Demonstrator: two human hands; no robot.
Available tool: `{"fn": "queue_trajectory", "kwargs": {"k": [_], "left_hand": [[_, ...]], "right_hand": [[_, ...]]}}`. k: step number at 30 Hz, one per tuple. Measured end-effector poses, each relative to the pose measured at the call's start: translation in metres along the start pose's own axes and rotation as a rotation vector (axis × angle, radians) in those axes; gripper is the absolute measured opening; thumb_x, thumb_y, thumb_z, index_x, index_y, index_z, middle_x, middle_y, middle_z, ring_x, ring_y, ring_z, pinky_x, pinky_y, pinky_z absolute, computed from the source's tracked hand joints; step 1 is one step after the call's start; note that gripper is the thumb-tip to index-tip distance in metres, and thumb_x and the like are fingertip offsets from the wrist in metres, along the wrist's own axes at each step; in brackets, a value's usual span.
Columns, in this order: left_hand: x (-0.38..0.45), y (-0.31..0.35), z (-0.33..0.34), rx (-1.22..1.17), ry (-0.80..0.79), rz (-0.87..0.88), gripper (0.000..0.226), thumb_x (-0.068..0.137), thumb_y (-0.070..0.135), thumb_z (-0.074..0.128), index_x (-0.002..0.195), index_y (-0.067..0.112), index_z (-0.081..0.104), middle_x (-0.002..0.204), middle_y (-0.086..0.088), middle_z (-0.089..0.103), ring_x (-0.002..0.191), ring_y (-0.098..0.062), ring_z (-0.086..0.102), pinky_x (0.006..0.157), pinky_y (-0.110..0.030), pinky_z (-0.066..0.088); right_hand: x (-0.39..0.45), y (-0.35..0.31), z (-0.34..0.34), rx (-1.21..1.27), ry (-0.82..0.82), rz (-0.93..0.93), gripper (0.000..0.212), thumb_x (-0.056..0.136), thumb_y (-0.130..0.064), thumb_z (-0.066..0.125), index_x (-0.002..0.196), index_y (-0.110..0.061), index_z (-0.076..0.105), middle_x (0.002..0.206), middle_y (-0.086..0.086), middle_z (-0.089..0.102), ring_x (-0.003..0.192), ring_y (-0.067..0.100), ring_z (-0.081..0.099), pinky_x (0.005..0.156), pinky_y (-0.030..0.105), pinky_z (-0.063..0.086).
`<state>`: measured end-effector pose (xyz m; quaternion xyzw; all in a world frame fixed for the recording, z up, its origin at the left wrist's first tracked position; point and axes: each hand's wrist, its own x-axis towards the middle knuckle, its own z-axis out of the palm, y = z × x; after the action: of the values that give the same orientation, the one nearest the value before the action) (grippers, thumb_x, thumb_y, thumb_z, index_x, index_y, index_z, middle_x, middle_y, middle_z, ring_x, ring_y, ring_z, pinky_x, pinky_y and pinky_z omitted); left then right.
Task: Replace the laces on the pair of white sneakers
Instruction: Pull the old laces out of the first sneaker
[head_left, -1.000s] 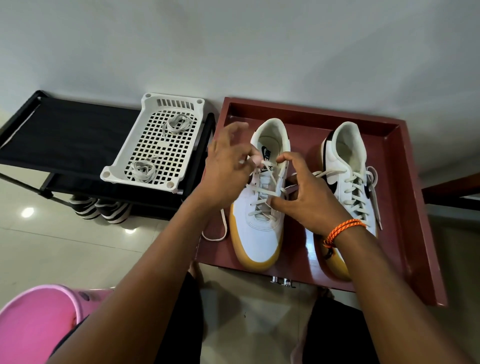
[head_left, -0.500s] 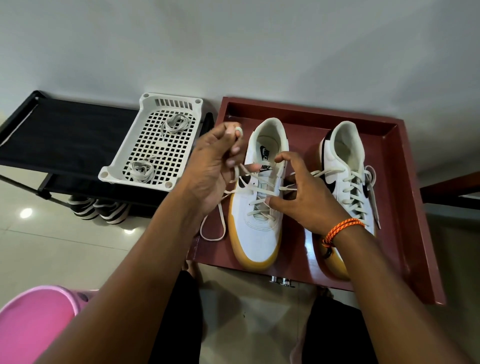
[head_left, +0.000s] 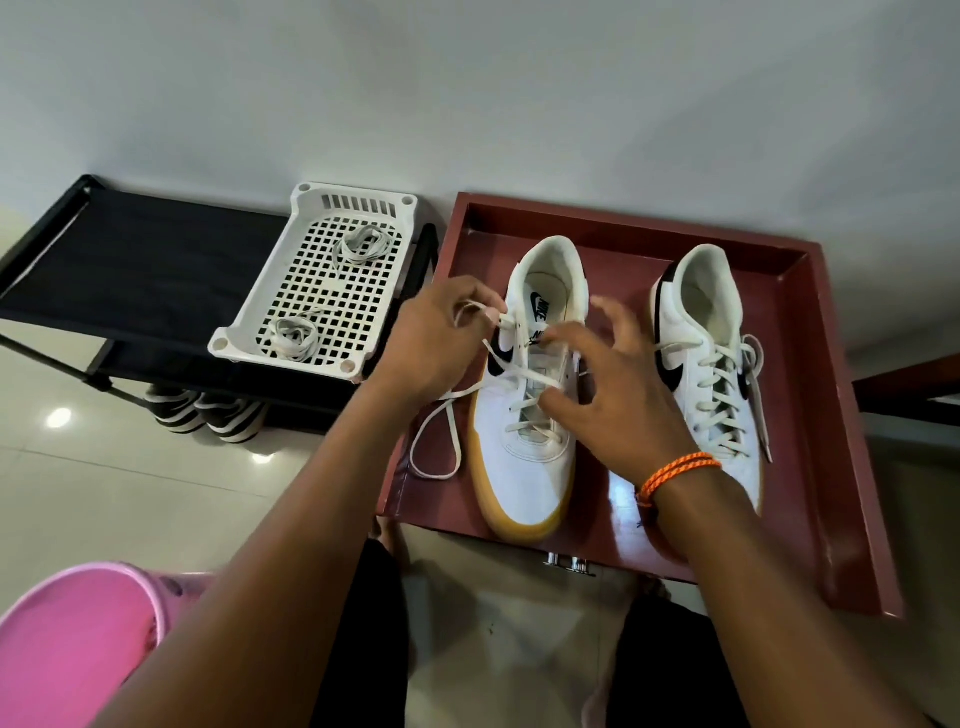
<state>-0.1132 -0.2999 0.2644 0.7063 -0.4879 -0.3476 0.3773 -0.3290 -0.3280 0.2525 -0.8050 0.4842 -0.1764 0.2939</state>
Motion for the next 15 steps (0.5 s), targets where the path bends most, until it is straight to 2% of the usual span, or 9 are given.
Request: {"fn": "queue_trajectory", "kwargs": {"k": [1,3,5,6,8,10,12,14,15], "left_hand": [[0.0,-0.001,0.002,0.017,0.014,-0.004,0.01,0.102,0.021,0.067,0.102,0.027,0.075,0.093,0.011,0.074,0.082,-0.005,0.068,0.078,-0.028,0.054],[0.0,-0.001,0.002,0.035,0.058,-0.001,0.01,0.102,0.019,0.067,0.106,0.024,0.074,0.099,0.01,0.074,0.085,0.0,0.068,0.077,-0.018,0.048],[0.001,0.0,0.001,-0.012,0.094,-0.028,0.011,0.103,0.017,0.066,0.111,0.02,0.073,0.1,0.008,0.073,0.081,0.005,0.068,0.072,-0.011,0.047],[0.001,0.0,0.001,-0.039,0.1,-0.047,0.012,0.103,0.017,0.066,0.113,0.02,0.072,0.102,0.007,0.073,0.082,0.004,0.068,0.071,-0.012,0.048],[0.002,0.0,0.001,-0.027,0.101,-0.053,0.014,0.103,0.021,0.066,0.115,0.021,0.072,0.114,0.004,0.071,0.096,-0.002,0.067,0.079,-0.018,0.048],[0.004,-0.003,0.001,-0.009,0.095,-0.039,0.015,0.102,0.024,0.066,0.115,0.025,0.072,0.125,0.001,0.066,0.105,-0.003,0.064,0.086,-0.019,0.047],[0.004,-0.004,0.002,-0.008,0.088,-0.023,0.014,0.101,0.024,0.066,0.113,0.029,0.071,0.127,-0.002,0.065,0.106,-0.005,0.066,0.092,-0.022,0.052],[0.005,-0.006,0.004,-0.008,0.082,-0.023,0.013,0.101,0.025,0.066,0.112,0.03,0.071,0.126,-0.004,0.065,0.105,-0.008,0.069,0.097,-0.028,0.057],[0.005,-0.005,0.004,-0.009,0.076,-0.024,0.013,0.102,0.024,0.066,0.112,0.029,0.071,0.127,-0.004,0.065,0.104,-0.007,0.068,0.096,-0.024,0.057]], "right_hand": [[0.0,-0.004,0.002,-0.102,0.076,-0.075,0.035,0.083,-0.029,0.077,0.117,-0.033,0.068,0.163,-0.001,0.033,0.144,0.025,0.039,0.109,0.044,0.046],[0.001,-0.01,0.006,-0.233,0.177,-0.2,0.011,0.085,-0.025,0.073,0.095,-0.021,0.072,0.166,0.002,0.034,0.149,0.028,0.031,0.11,0.046,0.041],[0.003,-0.011,0.011,-0.159,0.199,-0.19,0.01,0.086,-0.027,0.068,0.085,-0.018,0.071,0.16,0.0,0.043,0.144,0.026,0.035,0.111,0.048,0.041],[0.005,-0.011,0.013,-0.026,0.197,-0.136,0.011,0.084,-0.029,0.068,0.083,-0.019,0.072,0.155,-0.003,0.048,0.14,0.024,0.039,0.111,0.049,0.041],[0.011,-0.016,0.005,0.427,0.176,-0.006,0.01,0.081,-0.029,0.072,0.081,-0.02,0.075,0.145,-0.006,0.06,0.132,0.02,0.051,0.108,0.048,0.045],[0.014,-0.021,-0.012,1.04,0.155,0.086,0.007,0.083,-0.019,0.071,0.08,-0.013,0.074,0.141,0.004,0.067,0.129,0.018,0.06,0.109,0.039,0.046],[0.013,-0.019,-0.035,1.521,0.078,0.136,0.02,0.094,-0.013,0.058,0.082,-0.014,0.074,0.144,0.012,0.065,0.135,0.022,0.059,0.118,0.036,0.041],[0.011,-0.014,-0.051,1.773,-0.019,0.075,0.025,0.103,-0.015,0.048,0.092,-0.016,0.07,0.146,0.015,0.062,0.142,0.029,0.055,0.124,0.043,0.036],[0.011,-0.011,-0.056,1.847,-0.04,0.035,0.019,0.103,-0.016,0.049,0.098,-0.016,0.067,0.143,0.014,0.065,0.139,0.03,0.057,0.124,0.046,0.036]]}}
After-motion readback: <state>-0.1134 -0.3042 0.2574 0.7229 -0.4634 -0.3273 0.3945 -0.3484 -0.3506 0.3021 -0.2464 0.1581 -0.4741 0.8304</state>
